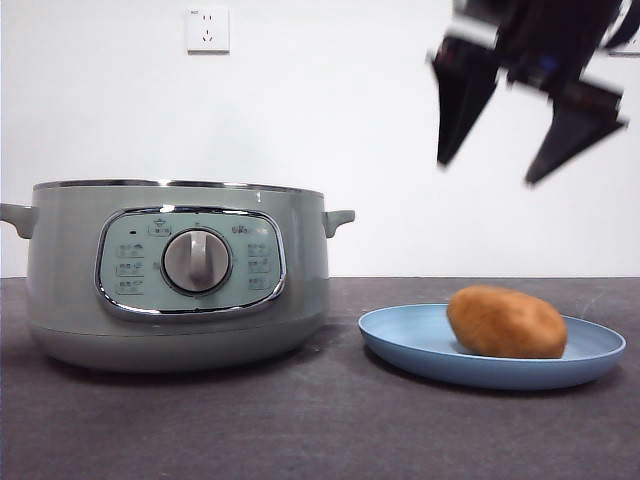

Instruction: Take the potato out from the steamer,put the potato on the plate,close the lid

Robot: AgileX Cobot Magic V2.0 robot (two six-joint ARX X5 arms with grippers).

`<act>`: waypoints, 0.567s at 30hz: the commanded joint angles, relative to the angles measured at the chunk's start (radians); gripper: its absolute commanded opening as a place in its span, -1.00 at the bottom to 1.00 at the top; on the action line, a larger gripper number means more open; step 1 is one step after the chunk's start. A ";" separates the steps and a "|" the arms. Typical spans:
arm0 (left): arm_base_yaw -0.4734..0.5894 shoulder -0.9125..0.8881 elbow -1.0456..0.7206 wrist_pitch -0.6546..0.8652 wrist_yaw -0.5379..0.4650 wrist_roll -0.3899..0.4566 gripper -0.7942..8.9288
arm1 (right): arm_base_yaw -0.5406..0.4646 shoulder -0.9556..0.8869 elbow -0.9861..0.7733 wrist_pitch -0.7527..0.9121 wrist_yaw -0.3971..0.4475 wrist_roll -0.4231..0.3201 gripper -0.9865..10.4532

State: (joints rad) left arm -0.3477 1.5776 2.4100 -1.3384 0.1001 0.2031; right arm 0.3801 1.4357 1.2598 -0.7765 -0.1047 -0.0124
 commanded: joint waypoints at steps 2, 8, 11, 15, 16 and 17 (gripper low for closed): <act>0.001 -0.005 -0.056 0.024 0.023 0.023 -0.85 | 0.000 -0.103 0.000 -0.002 0.002 0.008 0.16; 0.001 -0.005 -0.218 0.132 0.144 0.027 -0.85 | 0.000 -0.236 0.000 -0.001 0.007 0.015 0.16; 0.001 -0.006 -0.323 0.190 0.144 0.027 -0.85 | 0.000 -0.276 0.000 -0.001 0.007 0.019 0.16; 0.001 -0.016 -0.478 0.285 0.145 0.026 -0.85 | 0.000 -0.307 0.000 -0.002 0.007 0.023 0.16; 0.001 -0.017 -0.512 0.300 0.147 0.026 -0.85 | 0.000 -0.309 0.000 -0.002 0.008 0.023 0.16; 0.001 -0.017 -0.544 0.315 0.148 0.026 -0.85 | 0.000 -0.311 0.000 -0.002 0.008 0.023 0.16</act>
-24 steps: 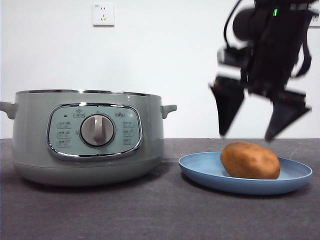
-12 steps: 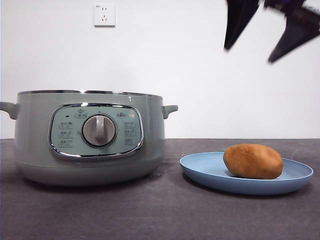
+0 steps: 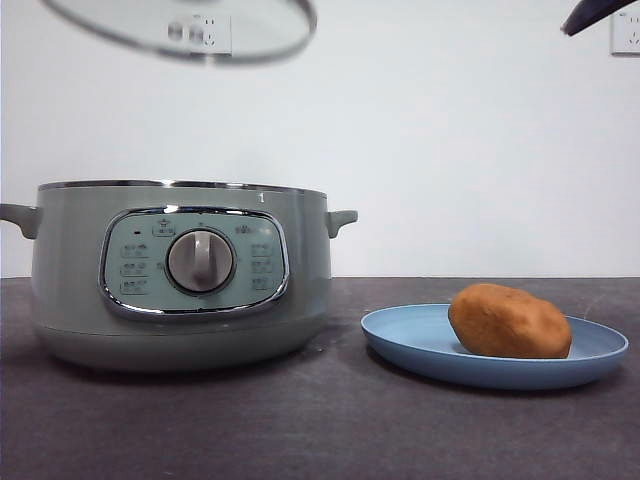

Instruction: Take the potato out from the steamer,put the potato on the plate,close the lid

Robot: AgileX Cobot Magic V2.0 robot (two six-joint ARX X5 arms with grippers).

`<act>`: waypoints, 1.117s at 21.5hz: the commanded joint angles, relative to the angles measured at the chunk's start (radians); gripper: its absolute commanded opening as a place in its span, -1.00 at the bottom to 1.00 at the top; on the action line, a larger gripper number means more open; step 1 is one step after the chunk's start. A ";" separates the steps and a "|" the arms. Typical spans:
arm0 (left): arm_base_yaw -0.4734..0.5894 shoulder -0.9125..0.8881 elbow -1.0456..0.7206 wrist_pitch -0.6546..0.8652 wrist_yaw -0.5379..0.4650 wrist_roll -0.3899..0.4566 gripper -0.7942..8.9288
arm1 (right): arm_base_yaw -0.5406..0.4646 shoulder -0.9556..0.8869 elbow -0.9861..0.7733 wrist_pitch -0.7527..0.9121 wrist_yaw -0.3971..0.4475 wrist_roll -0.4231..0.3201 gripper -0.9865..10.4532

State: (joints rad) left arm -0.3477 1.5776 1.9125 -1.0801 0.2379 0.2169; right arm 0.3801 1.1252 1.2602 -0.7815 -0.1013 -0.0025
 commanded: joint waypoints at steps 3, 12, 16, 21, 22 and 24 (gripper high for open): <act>0.001 -0.022 -0.138 0.112 0.037 0.013 -0.85 | 0.000 0.000 0.000 0.003 0.006 0.013 0.16; 0.003 -0.025 -0.468 0.388 0.056 -0.006 -0.85 | 0.000 0.000 0.000 0.007 0.007 0.032 0.16; 0.014 -0.025 -0.526 0.401 0.051 -0.006 -0.85 | 0.000 0.000 0.000 0.019 0.006 0.036 0.16; 0.049 -0.025 -0.530 0.335 0.000 -0.006 -0.85 | 0.000 0.000 0.000 0.042 0.056 0.035 0.16; 0.055 -0.025 -0.530 0.334 -0.004 -0.007 -0.85 | 0.000 0.000 0.000 0.053 0.055 0.036 0.16; 0.058 -0.025 -0.530 0.333 0.005 -0.007 -0.85 | 0.000 0.000 0.000 0.062 0.055 0.036 0.16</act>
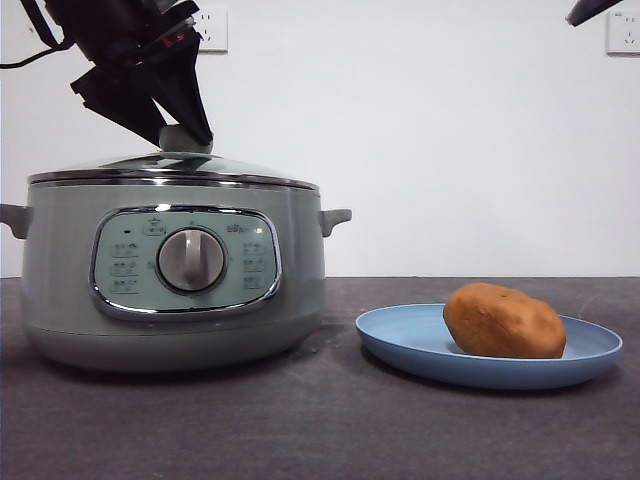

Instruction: Take the potato out from the steamer,put the potato on the plate,close the lid

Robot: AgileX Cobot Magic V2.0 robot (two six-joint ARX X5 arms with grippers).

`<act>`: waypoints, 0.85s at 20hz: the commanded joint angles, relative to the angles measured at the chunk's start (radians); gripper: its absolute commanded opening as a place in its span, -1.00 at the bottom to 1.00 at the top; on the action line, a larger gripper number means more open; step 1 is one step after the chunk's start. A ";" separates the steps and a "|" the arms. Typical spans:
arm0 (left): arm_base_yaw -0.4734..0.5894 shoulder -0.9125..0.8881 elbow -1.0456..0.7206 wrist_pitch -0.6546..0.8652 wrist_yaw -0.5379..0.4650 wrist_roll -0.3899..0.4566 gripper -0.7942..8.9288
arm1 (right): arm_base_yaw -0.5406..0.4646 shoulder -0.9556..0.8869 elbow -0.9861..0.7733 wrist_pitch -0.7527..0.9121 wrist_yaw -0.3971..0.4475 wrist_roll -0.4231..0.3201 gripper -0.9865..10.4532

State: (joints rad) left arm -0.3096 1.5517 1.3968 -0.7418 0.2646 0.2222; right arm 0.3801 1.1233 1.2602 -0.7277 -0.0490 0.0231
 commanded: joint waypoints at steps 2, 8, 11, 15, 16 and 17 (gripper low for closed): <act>0.019 0.001 -0.014 -0.004 -0.023 -0.018 -0.84 | 0.000 0.002 0.000 0.010 0.003 0.010 0.16; 0.019 0.001 0.000 0.044 -0.026 -0.070 0.17 | 0.000 0.002 0.000 0.010 0.002 0.010 0.16; 0.019 0.001 0.079 0.000 -0.026 -0.072 0.17 | 0.000 0.002 0.000 0.010 0.000 0.010 0.16; 0.019 0.001 0.283 -0.168 -0.024 -0.072 0.17 | 0.000 0.002 0.002 0.025 -0.006 0.010 0.16; 0.018 0.001 0.343 -0.220 -0.021 -0.072 0.17 | 0.000 0.002 0.008 0.026 -0.025 0.010 0.16; 0.016 0.001 0.427 -0.293 -0.013 -0.072 0.16 | 0.000 0.002 0.017 0.029 -0.073 0.011 0.16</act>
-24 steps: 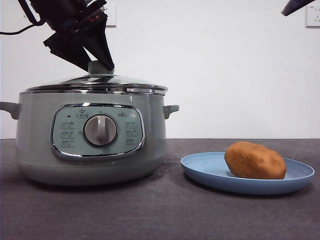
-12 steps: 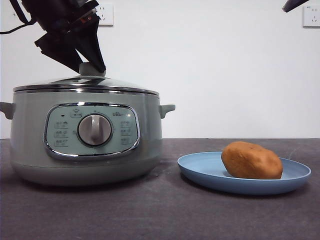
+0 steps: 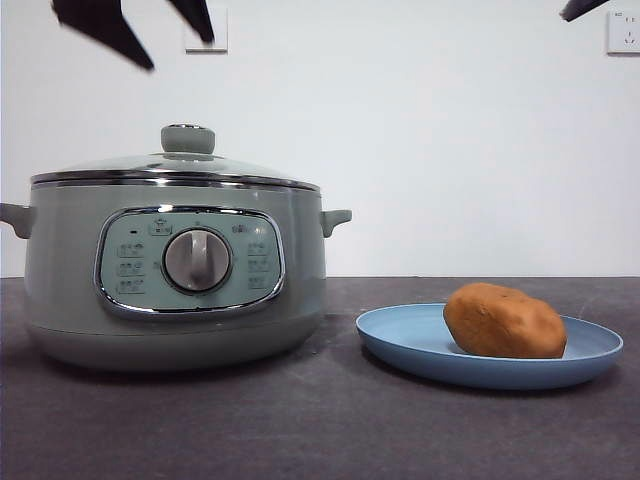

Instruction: Take the potato out from the steamer,put the potato on the plate,close the lid

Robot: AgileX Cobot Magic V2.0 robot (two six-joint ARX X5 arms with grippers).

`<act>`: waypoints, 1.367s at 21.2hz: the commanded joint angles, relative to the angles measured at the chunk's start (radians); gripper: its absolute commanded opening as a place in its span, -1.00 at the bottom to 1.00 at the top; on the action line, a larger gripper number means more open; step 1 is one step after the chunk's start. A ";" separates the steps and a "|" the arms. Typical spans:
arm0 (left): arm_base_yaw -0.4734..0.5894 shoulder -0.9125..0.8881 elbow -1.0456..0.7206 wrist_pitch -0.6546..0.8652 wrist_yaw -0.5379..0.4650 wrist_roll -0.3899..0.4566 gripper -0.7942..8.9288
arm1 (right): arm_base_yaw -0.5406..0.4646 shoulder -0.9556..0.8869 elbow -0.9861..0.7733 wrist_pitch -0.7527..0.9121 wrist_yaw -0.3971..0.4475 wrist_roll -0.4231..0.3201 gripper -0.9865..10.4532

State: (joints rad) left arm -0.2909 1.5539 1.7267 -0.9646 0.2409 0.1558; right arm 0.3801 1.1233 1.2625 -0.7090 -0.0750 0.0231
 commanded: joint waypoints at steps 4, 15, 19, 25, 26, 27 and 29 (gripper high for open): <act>-0.004 -0.002 0.351 -0.309 0.208 0.008 0.16 | 0.000 0.002 0.063 0.027 -0.277 0.011 0.16; -0.059 -0.019 0.494 -0.428 0.309 0.067 -0.02 | 0.001 0.002 0.106 0.016 -0.495 0.013 -0.12; -0.069 -0.019 0.494 -0.428 0.307 0.132 -0.83 | 0.001 0.002 0.106 0.011 -0.495 -0.026 -0.84; -0.069 -0.018 0.494 -0.426 0.285 0.141 -0.85 | 0.001 0.002 0.106 -0.008 -0.495 -0.029 -0.85; -0.069 -0.019 0.494 -0.426 0.285 0.132 -0.85 | 0.001 0.002 0.106 -0.012 -0.495 -0.027 -0.85; -0.069 -0.019 0.494 -0.426 0.285 0.106 -0.85 | 0.001 0.002 0.106 -0.023 -0.495 -0.027 -0.85; -0.069 -0.019 0.494 -0.426 0.285 0.096 -0.84 | -0.001 0.002 0.106 -0.031 -0.494 -0.028 -0.85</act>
State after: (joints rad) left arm -0.3595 1.5314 2.2246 -1.3392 0.5259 0.2676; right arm 0.3801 1.1233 1.3647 -0.7437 -0.5713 0.0032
